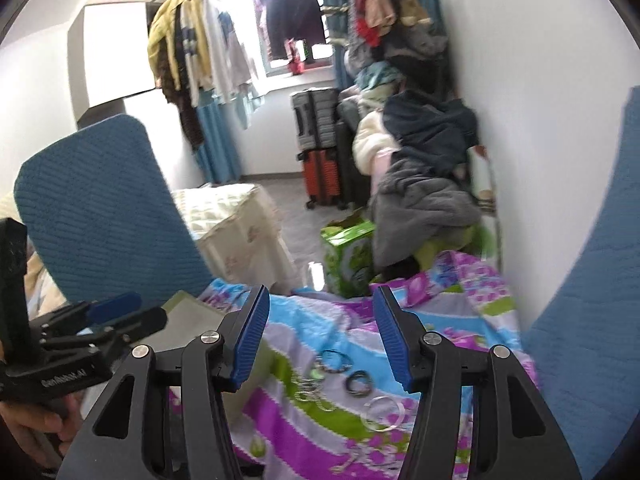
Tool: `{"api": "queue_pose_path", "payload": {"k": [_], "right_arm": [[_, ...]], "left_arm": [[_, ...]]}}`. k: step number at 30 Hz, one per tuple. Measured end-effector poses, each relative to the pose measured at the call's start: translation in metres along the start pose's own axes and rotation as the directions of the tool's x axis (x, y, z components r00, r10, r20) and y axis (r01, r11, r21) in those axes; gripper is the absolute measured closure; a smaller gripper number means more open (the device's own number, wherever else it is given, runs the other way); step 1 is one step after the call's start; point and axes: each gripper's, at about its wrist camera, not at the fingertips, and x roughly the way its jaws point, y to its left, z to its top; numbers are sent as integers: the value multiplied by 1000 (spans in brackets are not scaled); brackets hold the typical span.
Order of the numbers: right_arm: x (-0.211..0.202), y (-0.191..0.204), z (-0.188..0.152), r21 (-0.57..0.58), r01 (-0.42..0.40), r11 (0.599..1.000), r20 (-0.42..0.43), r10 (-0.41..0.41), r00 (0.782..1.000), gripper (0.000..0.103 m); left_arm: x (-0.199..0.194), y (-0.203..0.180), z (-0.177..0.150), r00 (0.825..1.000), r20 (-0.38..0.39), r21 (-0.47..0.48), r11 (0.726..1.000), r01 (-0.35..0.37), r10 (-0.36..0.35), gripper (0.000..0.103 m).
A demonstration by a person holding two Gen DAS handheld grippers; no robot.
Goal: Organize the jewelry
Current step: 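Move both open tools back over the remaining jewelry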
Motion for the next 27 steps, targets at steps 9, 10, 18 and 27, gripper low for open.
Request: {"api": "queue_pose_path", "payload": {"k": [9,10,18,27], "right_arm": [[8,-51,-54,69,126,990,-34,-124,992,48],[11,-56,-64,79,134,988,-44,-131,990,48],[34,-71,-123,111,172,979,-119,-159,980,48],[76,-77,-175,117,146,982,-181,-123,976,37]], "left_arm": [[44,-25,-30,997,-40,30,997,72,-70,41],[50,-24,-38,997,-45,25,997,70,-68,41],[94,-32,-80,984,-151,35,995,97,-91,41],[147,-27,-114,966,-247,19,996,88,-80,55]]}}
